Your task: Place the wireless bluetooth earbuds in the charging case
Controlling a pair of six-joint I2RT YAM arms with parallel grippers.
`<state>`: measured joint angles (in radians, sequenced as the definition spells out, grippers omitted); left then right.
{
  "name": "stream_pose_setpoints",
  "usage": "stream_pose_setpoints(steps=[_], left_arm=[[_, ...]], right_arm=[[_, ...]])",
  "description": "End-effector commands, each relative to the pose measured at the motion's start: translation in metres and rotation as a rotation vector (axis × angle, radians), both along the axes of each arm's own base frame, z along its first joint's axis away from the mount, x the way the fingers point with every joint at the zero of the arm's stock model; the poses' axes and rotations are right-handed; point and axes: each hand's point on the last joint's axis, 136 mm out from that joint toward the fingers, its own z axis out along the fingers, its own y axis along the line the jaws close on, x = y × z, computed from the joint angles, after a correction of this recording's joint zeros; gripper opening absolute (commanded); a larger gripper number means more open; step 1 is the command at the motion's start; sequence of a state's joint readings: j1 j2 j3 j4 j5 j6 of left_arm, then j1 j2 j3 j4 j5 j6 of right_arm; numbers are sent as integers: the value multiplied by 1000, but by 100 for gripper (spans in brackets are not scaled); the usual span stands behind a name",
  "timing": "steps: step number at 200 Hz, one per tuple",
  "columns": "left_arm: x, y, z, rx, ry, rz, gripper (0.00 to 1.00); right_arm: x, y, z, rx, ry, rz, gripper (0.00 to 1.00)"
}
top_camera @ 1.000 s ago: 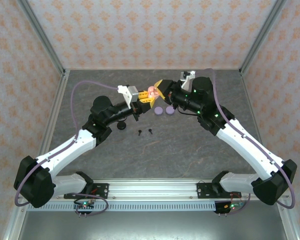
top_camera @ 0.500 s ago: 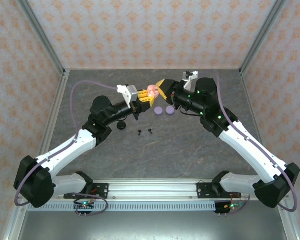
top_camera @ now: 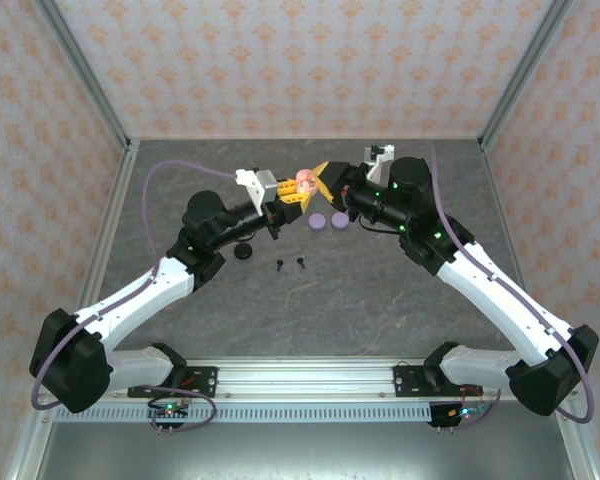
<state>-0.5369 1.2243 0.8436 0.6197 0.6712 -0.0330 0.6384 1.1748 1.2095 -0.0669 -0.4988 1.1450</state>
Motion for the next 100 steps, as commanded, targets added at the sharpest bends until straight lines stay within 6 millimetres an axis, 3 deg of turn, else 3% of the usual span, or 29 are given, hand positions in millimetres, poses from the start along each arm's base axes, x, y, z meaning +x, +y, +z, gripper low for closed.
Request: stream_pose_setpoints(steps=[1,47,100], left_arm=[[-7,1,36,-54,-102,0,0],[-7,1,35,-51,-104,-1,0],[-10,2,38,-55,-111,-5,0]], right_arm=[[-5,0,4,29,6,23,20],[-6,2,3,35,15,34,20],[-2,2,-14,6,58,20,20]])
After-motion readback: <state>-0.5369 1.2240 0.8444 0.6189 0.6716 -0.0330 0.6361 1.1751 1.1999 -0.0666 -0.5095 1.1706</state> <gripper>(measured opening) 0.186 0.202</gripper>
